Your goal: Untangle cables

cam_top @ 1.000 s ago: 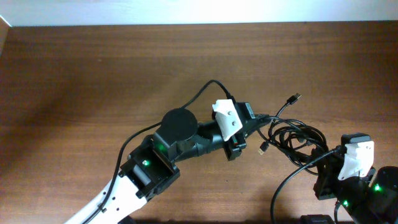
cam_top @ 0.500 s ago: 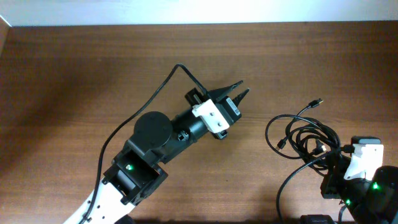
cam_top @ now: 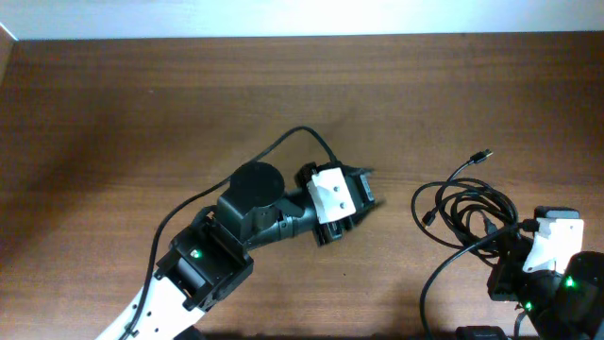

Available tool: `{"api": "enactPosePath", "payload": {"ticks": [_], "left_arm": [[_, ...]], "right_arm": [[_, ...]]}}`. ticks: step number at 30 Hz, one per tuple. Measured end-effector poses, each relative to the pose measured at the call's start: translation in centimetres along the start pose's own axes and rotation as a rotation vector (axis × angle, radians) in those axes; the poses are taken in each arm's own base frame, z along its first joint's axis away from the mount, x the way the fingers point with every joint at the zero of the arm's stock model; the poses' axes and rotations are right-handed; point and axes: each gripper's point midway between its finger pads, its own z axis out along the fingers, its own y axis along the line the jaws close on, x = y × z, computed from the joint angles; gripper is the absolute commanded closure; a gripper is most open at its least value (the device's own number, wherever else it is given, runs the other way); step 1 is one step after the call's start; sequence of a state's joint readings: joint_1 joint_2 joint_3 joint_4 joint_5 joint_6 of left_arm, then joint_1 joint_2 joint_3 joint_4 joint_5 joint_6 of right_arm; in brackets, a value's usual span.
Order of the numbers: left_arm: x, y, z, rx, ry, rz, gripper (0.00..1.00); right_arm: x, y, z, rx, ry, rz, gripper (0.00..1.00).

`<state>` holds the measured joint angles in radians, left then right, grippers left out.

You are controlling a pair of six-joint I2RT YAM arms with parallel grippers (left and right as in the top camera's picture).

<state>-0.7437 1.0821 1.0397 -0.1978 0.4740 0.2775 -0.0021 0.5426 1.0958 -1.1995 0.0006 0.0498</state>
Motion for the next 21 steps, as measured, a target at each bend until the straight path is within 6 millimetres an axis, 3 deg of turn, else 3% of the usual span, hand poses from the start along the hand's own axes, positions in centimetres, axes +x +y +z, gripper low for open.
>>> {"api": "enactPosePath", "payload": {"ticks": [5, 12, 16, 21], "left_arm": [[-0.1, -2.8, 0.5, 0.167, -0.021, -0.044, 0.41], [3.4, -5.6, 4.4, 0.316, 0.068, -0.115, 0.54], [4.5, -5.8, 6.4, 0.339, 0.079, -0.152, 0.56], [3.8, -5.5, 6.8, 0.333, 0.047, -0.155, 0.55]], "right_arm": [[0.0, 0.0, 0.0, 0.000, 0.000, -0.001, 0.96], [0.0, 0.0, 0.0, 0.000, 0.000, 0.000, 0.96], [0.0, 0.0, 0.0, 0.000, 0.000, 0.000, 0.96], [0.0, 0.0, 0.0, 0.000, 0.000, 0.000, 0.96]]}}
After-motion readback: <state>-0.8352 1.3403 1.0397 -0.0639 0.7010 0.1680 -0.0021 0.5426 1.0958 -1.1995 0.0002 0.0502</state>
